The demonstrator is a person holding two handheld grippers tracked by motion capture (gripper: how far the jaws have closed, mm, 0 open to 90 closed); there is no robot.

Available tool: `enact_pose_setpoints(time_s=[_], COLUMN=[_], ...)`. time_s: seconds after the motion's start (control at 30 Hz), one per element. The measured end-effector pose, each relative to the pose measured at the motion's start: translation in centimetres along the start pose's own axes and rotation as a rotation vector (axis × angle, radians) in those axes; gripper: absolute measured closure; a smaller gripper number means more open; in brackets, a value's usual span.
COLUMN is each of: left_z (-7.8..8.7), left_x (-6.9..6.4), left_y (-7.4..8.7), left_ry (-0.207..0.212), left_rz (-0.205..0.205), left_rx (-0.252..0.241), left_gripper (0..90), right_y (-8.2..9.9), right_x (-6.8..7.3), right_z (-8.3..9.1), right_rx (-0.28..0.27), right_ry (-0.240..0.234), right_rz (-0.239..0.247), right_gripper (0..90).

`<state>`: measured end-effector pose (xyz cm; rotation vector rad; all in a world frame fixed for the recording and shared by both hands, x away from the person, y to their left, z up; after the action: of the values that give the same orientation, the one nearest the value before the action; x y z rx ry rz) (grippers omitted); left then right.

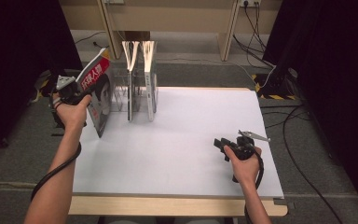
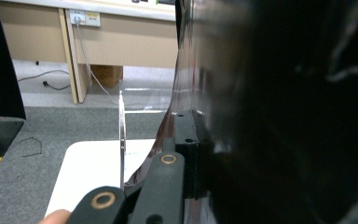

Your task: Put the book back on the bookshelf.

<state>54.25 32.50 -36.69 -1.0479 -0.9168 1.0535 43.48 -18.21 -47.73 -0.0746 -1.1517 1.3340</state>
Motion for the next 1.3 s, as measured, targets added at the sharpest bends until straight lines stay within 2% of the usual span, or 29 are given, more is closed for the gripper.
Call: enact_pose_setpoints(time_s=[0.3, 0.63, 1.07, 1.3], left_z=[-0.4, -1.3, -2.7, -3.6], left_x=[0.1, 0.0, 0.4, 0.6], left_y=[-0.8, -1.0, -2.1, -2.1], left_ry=[-0.005, -0.036, -0.085, -0.105], left_rz=[-0.006, -0.014, -0.053, -0.082], left_rx=[-0.048, -0.06, -0.092, -0.101], left_gripper=[86.3, 86.3, 86.3, 86.2], right_y=[0.0, -0.1, 0.0, -0.1], right_x=[-0.1, -0.2, -0.5, -0.7], right_z=[0.0, 0.0, -0.1, -0.1], right_rx=[-0.001, -0.001, 0.005, -0.001], right_ry=[0.0, -0.002, 0.0, -0.001], right_rz=[0.002, 0.005, -0.004, 0.001], right_gripper=[60.1, 60.1, 60.1, 60.1])
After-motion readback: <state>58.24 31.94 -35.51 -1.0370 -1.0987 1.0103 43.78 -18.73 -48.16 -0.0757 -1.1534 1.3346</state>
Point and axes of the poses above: each handheld gripper's, and its own axes: z roughly backward along the jaws, y roughly out of its underside, x roughly to its left, the point moved 5 cm from there along -z, roughly forward along the jaws, and after that the axes turned 15 degrees about -z, right-handed, at the moved point
